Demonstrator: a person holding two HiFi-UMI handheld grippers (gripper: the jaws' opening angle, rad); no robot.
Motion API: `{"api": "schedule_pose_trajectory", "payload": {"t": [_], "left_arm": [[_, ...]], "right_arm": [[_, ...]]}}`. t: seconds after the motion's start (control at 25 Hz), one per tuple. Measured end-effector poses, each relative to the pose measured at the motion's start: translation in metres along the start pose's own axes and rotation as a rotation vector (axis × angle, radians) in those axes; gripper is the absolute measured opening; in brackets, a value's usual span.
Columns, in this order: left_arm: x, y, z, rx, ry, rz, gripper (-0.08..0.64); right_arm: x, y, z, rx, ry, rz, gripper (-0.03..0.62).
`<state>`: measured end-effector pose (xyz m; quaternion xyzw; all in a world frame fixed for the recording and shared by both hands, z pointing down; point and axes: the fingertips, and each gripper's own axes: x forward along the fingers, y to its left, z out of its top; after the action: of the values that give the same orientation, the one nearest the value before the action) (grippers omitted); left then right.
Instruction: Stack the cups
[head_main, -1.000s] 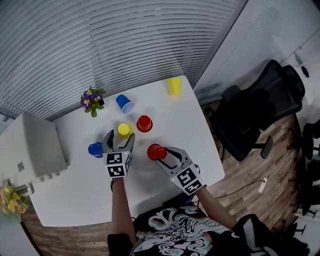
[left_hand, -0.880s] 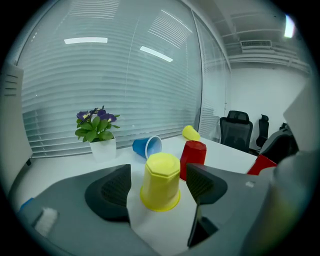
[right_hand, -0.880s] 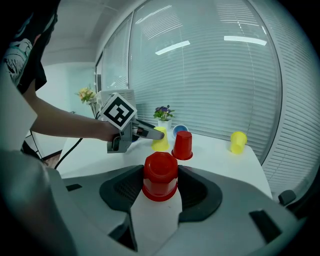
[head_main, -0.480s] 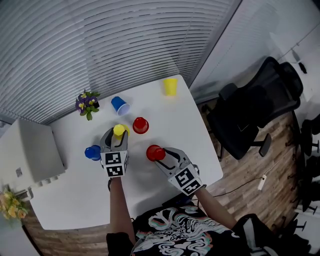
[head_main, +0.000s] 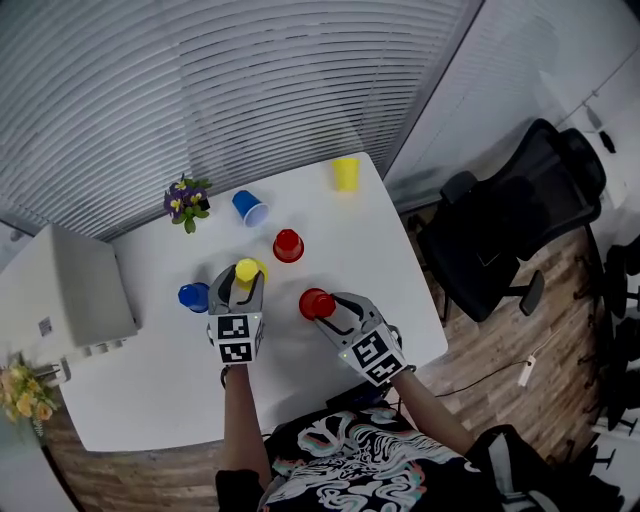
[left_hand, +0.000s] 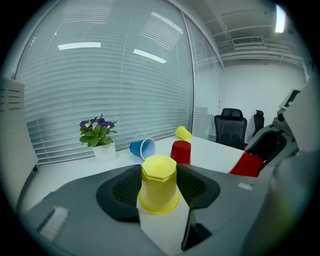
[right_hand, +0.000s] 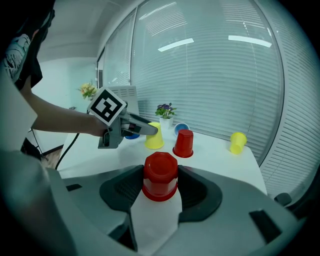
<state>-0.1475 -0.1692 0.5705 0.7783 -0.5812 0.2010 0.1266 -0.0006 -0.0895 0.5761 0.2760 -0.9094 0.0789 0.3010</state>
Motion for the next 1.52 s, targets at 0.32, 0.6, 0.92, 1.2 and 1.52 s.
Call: {"api": "schedule_pose_trajectory", "payload": {"t": [0.32,0.6,0.92,1.2,1.52], "left_arm": [[-0.036,-0.024,-0.016,0.013,0.014,-0.044,0.218],[-0.063,-0.042,-0.024,0.017,0.02,-0.087,0.218],[-0.081,-0.062,-0.036,0.014,0.021,-0.139,0.218],[-0.085,-0.08,-0.049,0.038,0.035,-0.184,0.218],[-0.084,-0.09,-0.06,0.07,0.046,-0.188,0.219]], "right_arm": [[-0.004,0.012,-0.01,-0.015,0.029,-0.007,0.215],[-0.004,0.024,-0.012,-0.025,0.048,0.004,0.213],[0.003,0.034,-0.013,-0.063,0.075,0.011,0.215],[0.009,0.036,-0.011,-0.077,0.084,0.015,0.213],[0.014,0.039,-0.009,-0.082,0.083,0.026,0.213]]}}
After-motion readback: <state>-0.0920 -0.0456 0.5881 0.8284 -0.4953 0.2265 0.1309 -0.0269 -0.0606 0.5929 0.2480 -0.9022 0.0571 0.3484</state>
